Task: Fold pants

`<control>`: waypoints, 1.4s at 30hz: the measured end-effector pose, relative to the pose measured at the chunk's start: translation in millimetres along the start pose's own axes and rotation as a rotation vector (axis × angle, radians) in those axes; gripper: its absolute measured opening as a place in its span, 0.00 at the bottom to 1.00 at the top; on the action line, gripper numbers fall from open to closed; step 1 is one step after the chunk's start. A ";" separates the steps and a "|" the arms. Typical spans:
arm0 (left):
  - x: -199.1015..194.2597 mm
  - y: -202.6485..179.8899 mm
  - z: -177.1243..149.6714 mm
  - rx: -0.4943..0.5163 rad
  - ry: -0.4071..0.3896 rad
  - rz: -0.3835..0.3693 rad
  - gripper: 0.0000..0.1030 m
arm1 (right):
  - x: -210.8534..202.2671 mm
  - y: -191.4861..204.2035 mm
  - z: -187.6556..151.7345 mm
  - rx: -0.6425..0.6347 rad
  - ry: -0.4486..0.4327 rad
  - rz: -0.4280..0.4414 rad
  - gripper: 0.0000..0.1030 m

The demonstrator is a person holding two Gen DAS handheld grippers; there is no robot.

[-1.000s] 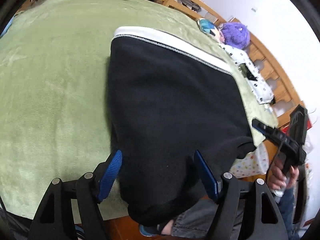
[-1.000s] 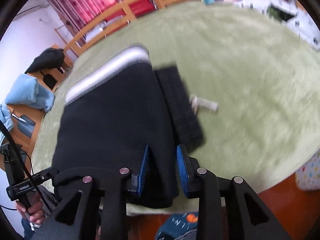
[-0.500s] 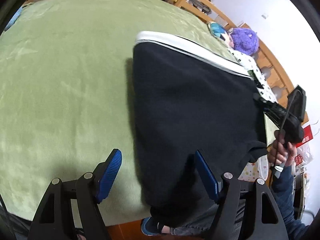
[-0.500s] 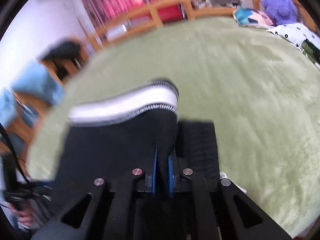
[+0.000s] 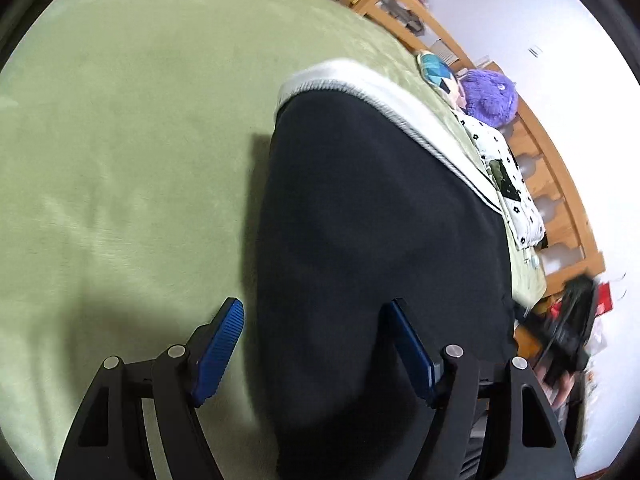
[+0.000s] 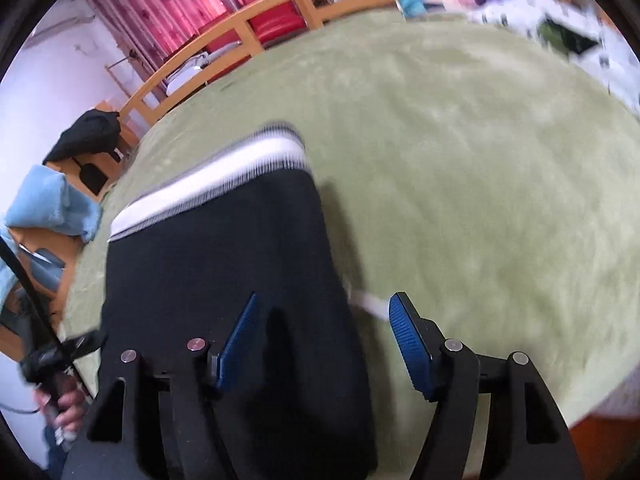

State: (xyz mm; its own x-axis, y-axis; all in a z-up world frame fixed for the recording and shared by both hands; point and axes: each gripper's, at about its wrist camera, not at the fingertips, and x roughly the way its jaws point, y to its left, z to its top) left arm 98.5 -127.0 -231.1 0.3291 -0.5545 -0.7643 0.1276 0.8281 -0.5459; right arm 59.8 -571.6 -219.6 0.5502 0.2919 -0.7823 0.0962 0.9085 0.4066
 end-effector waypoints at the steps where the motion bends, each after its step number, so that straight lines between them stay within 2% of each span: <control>1: 8.1 2.3 0.9 -0.015 0.013 -0.006 0.70 | 9.9 -1.1 -6.4 -0.003 0.045 0.021 0.67; 3: 20.6 0.5 -0.3 -0.012 0.020 -0.017 0.69 | 24.1 -8.4 -6.4 0.015 0.080 0.063 0.76; 5: 25.6 -5.9 -1.1 0.008 0.006 0.002 0.69 | 31.8 -17.9 -3.7 0.069 0.104 0.120 0.76; 7: 24.7 -8.8 -2.3 0.015 -0.005 0.014 0.65 | 38.6 -21.2 -4.6 0.096 0.115 0.155 0.77; 8: 23.8 -8.9 -1.4 0.008 -0.007 0.009 0.58 | 39.5 -19.8 -4.3 0.094 0.112 0.155 0.77; 9: 22.1 -7.7 -0.7 -0.002 -0.003 0.000 0.47 | 39.8 -16.6 -3.2 0.090 0.108 0.156 0.70; 10: 20.1 -7.4 0.8 -0.008 -0.004 -0.007 0.41 | 39.8 -11.5 -1.7 0.082 0.100 0.155 0.65; 11: 17.2 -6.7 2.6 -0.012 -0.006 -0.020 0.31 | 38.9 -5.1 -0.3 0.058 0.081 0.128 0.64; 12: 11.9 -8.9 3.8 -0.003 -0.016 -0.034 0.24 | 37.7 0.8 0.9 0.029 0.061 0.107 0.58; 14: 2.8 -12.0 5.3 0.021 -0.039 -0.042 0.18 | 29.2 12.4 1.6 0.002 0.014 0.082 0.46; 15: -2.8 -16.1 6.6 0.035 -0.055 -0.038 0.17 | 20.7 17.9 1.8 0.007 -0.016 0.080 0.28; 16: -8.0 -19.3 8.7 0.042 -0.067 -0.042 0.17 | 15.7 20.3 3.4 0.012 -0.027 0.092 0.21; 18: -16.2 -23.7 16.0 0.046 -0.083 -0.057 0.16 | 7.5 24.5 7.9 0.038 -0.050 0.087 0.20; 21: -31.0 -25.0 34.4 0.059 -0.107 -0.076 0.16 | 1.5 37.7 8.7 0.035 -0.075 0.036 0.18; 24: -51.2 -23.8 56.0 0.098 -0.140 -0.066 0.16 | -10.8 55.7 15.5 0.036 -0.127 0.055 0.17; 27: -75.9 -14.2 79.3 0.127 -0.183 -0.042 0.16 | -9.6 91.7 28.5 -0.003 -0.167 0.054 0.17; 29: -95.6 5.0 93.9 0.126 -0.203 -0.022 0.16 | 1.0 113.4 32.9 -0.020 -0.161 0.060 0.16; 34: -140.6 67.5 114.8 0.087 -0.224 0.049 0.16 | 44.8 182.3 36.0 -0.049 -0.120 0.144 0.16; 37: -146.0 106.7 117.7 0.059 -0.194 0.102 0.19 | 78.6 216.5 32.3 -0.081 -0.058 0.152 0.18; 38: -139.8 119.4 117.4 0.030 -0.167 0.111 0.22 | 90.6 226.1 29.2 -0.117 -0.034 0.123 0.19; 39: -128.5 136.0 115.3 -0.017 -0.117 0.128 0.30 | 97.2 231.0 26.6 -0.143 -0.020 0.093 0.26; 40: -117.3 145.7 113.0 -0.047 -0.069 0.150 0.35 | 107.0 235.5 22.8 -0.187 0.006 0.025 0.38; 41: -106.0 155.4 108.9 -0.054 -0.023 0.177 0.45 | 113.7 237.1 19.7 -0.237 0.026 -0.048 0.44; 42: -102.1 160.4 103.3 -0.042 -0.010 0.195 0.53 | 114.1 236.0 18.0 -0.259 0.034 -0.082 0.56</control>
State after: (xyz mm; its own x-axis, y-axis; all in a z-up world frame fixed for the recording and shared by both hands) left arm 182.0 71.0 -205.2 0.3527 -0.3832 -0.8537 0.0220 0.9154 -0.4019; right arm 160.1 -329.3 -204.4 0.5207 0.2204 -0.8248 -0.0787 0.9744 0.2107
